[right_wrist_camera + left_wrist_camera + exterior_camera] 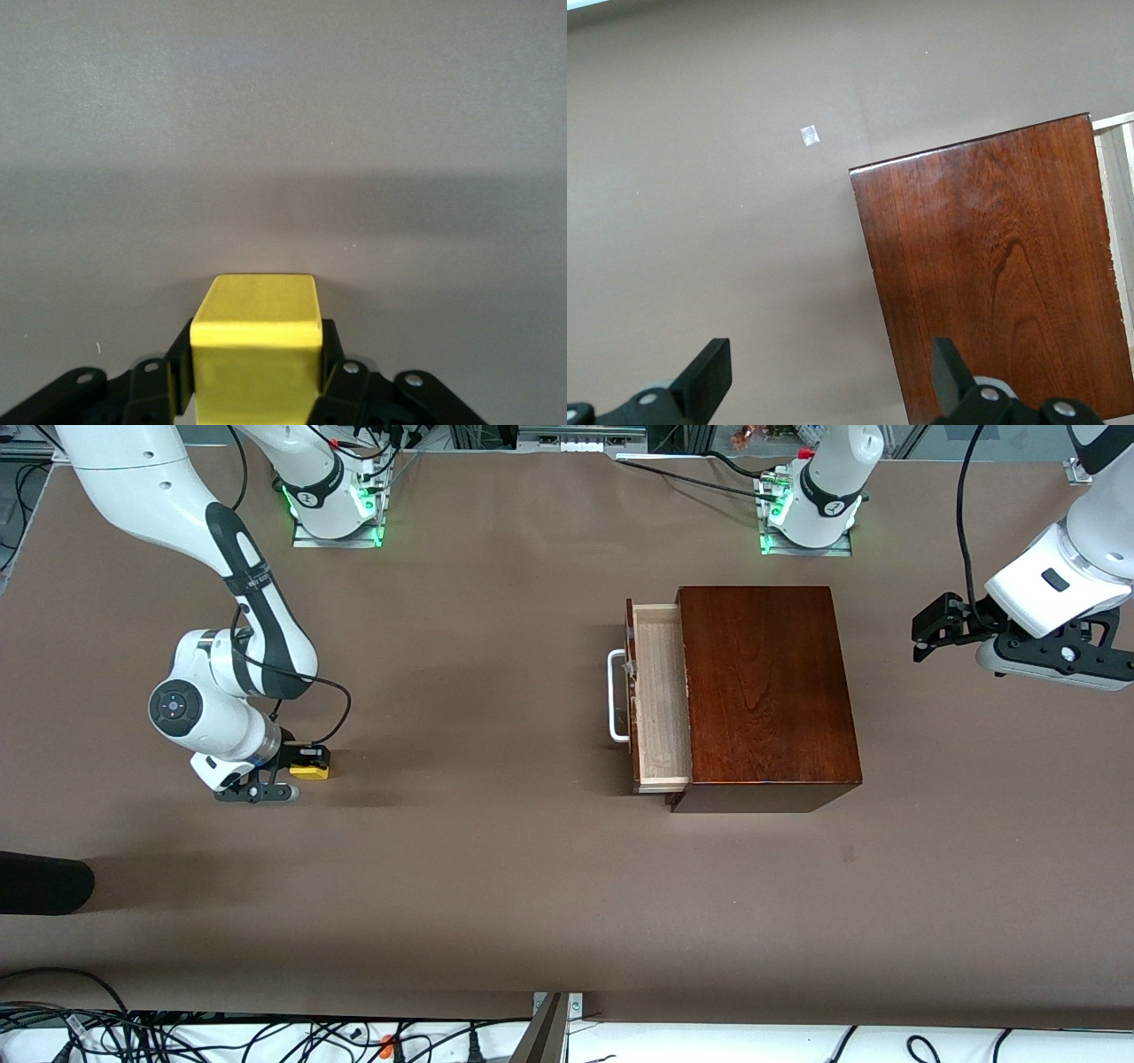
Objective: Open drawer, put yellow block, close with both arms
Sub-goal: 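Lower the right gripper onto the yellow cube and close it, then lift the yellow cube with the right gripper and carry it over the drawer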
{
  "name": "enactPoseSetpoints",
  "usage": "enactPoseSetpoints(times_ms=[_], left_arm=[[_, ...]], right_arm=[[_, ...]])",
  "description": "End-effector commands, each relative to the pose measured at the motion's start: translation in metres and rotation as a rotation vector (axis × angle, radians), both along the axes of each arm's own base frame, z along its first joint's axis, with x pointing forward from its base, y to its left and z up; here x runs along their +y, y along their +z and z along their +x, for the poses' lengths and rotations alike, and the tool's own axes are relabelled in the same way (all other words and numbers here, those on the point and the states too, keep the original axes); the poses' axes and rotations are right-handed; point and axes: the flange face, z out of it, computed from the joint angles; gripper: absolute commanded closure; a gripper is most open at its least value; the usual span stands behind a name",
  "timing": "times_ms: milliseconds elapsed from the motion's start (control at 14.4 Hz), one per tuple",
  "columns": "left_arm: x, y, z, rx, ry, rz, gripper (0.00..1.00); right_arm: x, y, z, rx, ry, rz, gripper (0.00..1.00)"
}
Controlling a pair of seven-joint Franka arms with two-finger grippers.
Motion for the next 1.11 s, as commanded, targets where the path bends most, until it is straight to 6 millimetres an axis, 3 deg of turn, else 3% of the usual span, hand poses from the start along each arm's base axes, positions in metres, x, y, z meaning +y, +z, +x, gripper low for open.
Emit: enactPoseSetpoints(times_ms=[0, 139, 418, 487, 627, 836, 1045], left_arm=[[-0.002, 0.007, 0.003, -0.003, 0.004, -0.008, 0.0], [-0.002, 0.007, 0.003, -0.003, 0.004, -0.008, 0.0], [-0.002, 0.007, 0.003, -0.003, 0.003, -0.008, 0.0], [-0.002, 0.007, 0.003, -0.004, 0.003, -0.008, 0.0], [-0.005, 0.01, 0.003, -0.012, 0.0, -0.009, 0.0], [-0.007, 0.012, 0.003, -0.015, -0.005, -0.01, 0.0], [-0.008, 0.012, 0.003, -0.015, -0.008, -0.01, 0.0]], right_arm=[[0.003, 0.007, 0.0, -0.005, 0.01, 0.012, 1.0], [0.01, 0.02, 0.005, 0.0, 0.037, 0.01, 1.0], [0.075, 0.077, 0.019, 0.024, 0.208, 0.032, 1.0], [0.096, 0.101, 0.023, 0.026, 0.253, 0.044, 1.0], [0.145, 0.146, 0.024, 0.016, 0.341, 0.073, 1.0], [0.242, 0.218, 0.013, -0.063, 0.555, 0.128, 1.0], [0.338, 0.25, -0.011, -0.157, 0.76, 0.101, 1.0]])
